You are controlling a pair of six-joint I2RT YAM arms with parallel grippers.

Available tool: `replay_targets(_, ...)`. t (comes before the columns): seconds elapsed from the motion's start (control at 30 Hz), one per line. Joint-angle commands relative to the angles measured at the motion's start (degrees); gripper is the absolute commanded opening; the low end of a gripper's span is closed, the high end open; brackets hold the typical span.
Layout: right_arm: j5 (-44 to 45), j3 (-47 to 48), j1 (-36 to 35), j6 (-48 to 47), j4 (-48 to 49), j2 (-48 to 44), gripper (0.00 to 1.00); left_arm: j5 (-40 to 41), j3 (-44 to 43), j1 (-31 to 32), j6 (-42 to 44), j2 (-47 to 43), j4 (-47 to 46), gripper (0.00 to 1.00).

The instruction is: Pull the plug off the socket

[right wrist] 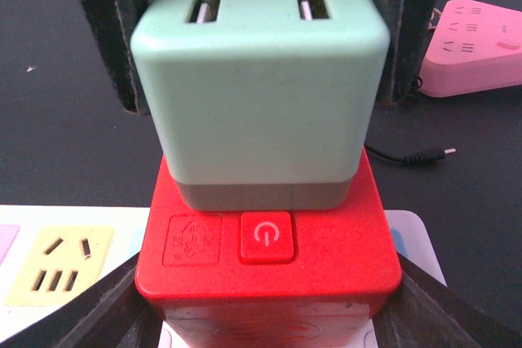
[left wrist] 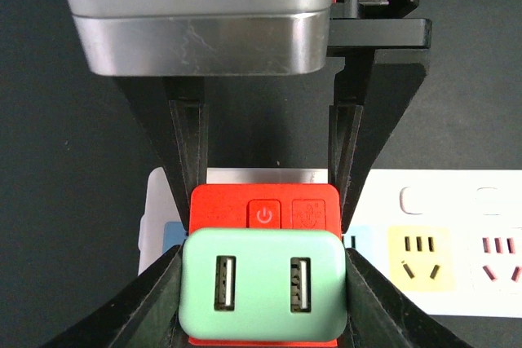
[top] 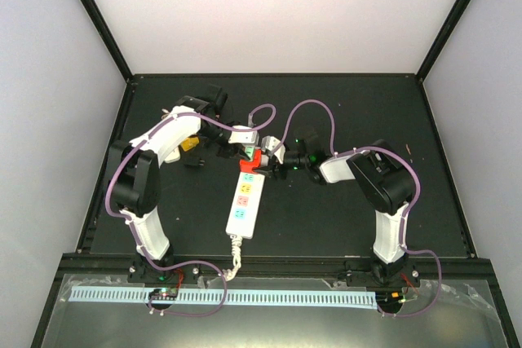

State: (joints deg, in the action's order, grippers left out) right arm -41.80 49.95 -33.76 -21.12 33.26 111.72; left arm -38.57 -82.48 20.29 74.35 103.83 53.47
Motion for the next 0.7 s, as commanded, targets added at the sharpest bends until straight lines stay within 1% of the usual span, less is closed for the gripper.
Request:
replay_targets(0.0,1.03,-1.25,-0.08,-0.93,-4.08,2.18,0.01,-5.27,-4.40,0.24,0.05,-1.08,3.11,0.20)
replay_targets(0.67,1.03,-1.11,-0.03,-0.68,-4.16,2.18,0.01,-6.35,-3.08,0.27,0.35,-3.30,2.64,0.19)
